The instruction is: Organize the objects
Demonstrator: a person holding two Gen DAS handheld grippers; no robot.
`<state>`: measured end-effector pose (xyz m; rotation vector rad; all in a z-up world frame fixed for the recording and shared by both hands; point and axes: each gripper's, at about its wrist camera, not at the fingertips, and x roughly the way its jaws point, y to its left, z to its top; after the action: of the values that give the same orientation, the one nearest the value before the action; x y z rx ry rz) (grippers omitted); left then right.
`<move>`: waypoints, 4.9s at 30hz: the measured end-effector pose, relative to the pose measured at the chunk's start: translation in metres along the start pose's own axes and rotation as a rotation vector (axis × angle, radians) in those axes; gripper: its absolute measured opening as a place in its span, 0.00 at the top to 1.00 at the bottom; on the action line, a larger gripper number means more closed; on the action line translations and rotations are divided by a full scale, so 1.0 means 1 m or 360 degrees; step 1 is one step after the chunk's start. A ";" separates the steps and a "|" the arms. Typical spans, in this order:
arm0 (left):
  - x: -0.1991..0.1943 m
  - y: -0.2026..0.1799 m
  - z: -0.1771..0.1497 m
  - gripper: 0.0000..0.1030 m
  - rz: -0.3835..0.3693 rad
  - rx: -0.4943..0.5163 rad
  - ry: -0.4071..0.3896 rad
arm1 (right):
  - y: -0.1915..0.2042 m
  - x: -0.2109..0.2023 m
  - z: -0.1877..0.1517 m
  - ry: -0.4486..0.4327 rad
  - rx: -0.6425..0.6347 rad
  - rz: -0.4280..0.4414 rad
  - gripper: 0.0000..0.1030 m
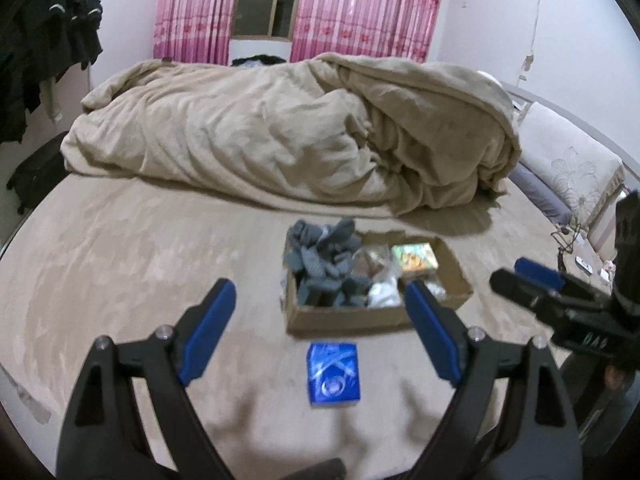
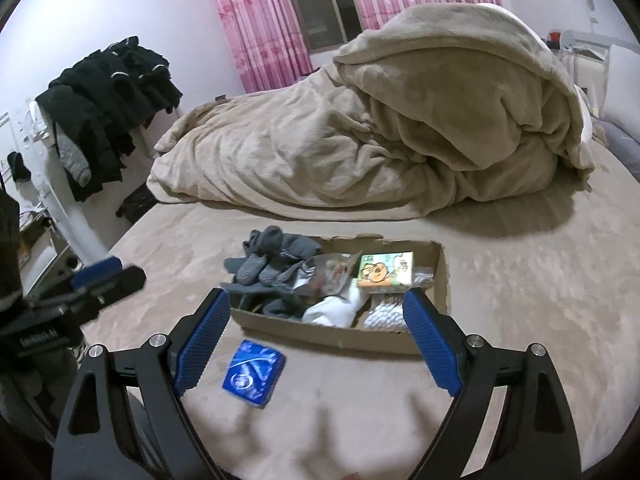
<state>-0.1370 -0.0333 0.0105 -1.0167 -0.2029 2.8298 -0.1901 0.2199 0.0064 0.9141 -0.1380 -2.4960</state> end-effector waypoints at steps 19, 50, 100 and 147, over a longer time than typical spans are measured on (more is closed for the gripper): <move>0.039 0.067 -0.075 0.15 0.0121 -0.0128 0.0211 | 0.039 0.077 -0.060 0.0276 -0.0063 0.0024 0.12; 0.066 0.043 -0.079 0.15 0.0075 -0.0153 0.0316 | 0.013 0.091 -0.083 0.0426 -0.0107 0.0007 0.42; 0.068 -0.014 -0.024 0.15 -0.0057 -0.0044 0.0160 | -0.051 0.052 -0.009 0.0091 -0.0026 -0.0183 0.17; -0.032 -0.019 -0.082 0.01 0.0014 -0.0001 0.0087 | 0.006 -0.038 -0.076 0.0075 -0.0024 -0.0149 0.17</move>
<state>-0.0580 -0.0129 -0.0290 -1.0962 -0.1937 2.8060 -0.1145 0.2373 -0.0280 0.9940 -0.0620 -2.5551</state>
